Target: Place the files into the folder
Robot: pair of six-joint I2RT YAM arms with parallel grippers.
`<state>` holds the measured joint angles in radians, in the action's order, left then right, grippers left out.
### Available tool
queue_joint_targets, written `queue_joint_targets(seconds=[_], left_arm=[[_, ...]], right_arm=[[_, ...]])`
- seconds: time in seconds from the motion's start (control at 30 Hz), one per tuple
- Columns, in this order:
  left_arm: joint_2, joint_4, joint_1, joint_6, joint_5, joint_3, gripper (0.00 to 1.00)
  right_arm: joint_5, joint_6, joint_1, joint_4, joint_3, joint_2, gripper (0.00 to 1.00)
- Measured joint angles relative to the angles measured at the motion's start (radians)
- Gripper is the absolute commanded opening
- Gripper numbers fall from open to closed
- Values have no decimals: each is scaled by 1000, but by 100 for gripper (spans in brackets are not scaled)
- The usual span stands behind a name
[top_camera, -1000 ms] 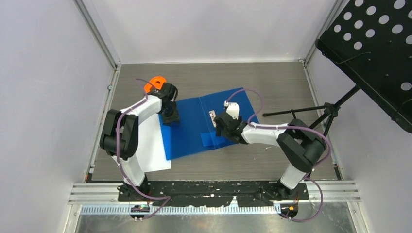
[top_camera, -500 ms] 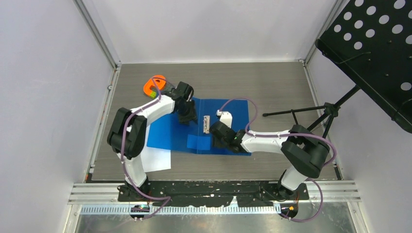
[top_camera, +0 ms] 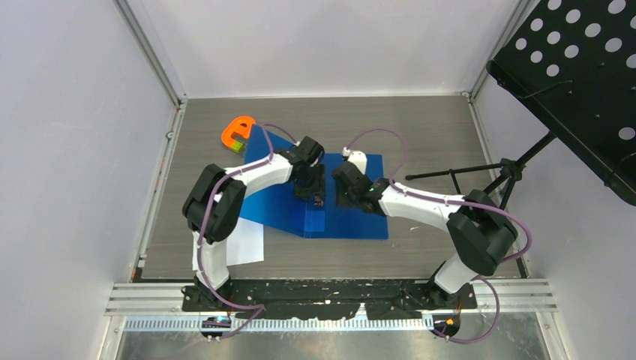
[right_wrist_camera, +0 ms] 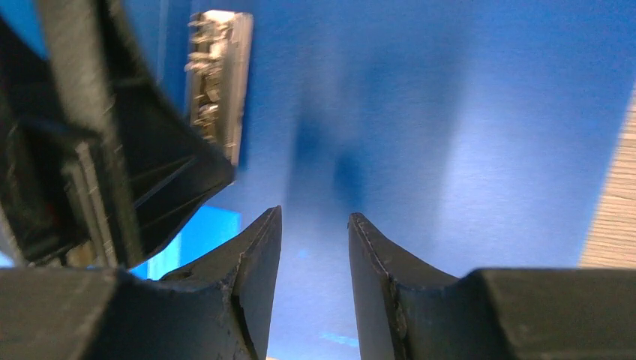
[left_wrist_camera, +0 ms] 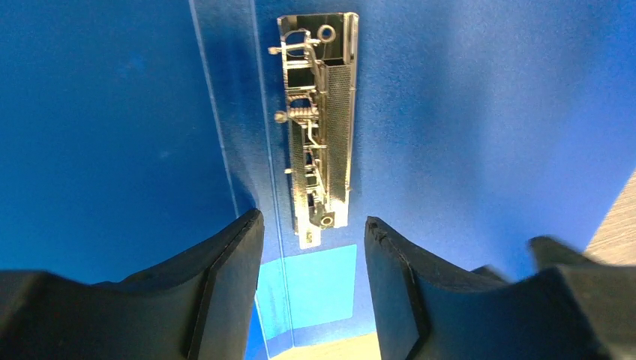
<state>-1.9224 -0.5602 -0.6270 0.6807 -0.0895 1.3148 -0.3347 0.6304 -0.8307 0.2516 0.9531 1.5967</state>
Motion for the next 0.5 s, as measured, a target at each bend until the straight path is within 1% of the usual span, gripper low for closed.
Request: queue_joint_targets(seconds=[0.07,0.17,0.27,0.37,0.5], left_arm=[[-9,0,-13,0,16,6,50],[-17,2,-36,4,34,11,41],[-28,1,-50,19,43,22,29],[-34,2,-61,33,51,26,24],[-25,27,-93,73,51,3,20]], right_arm=[[-7,-6,41,11,-18,-24,43],[-15,-15,90,18,-54,-57,42],[-19,-26,119,19,-88,-77,40],[-18,-32,124,16,-119,-85,38],[-15,-35,124,8,-144,-85,37]])
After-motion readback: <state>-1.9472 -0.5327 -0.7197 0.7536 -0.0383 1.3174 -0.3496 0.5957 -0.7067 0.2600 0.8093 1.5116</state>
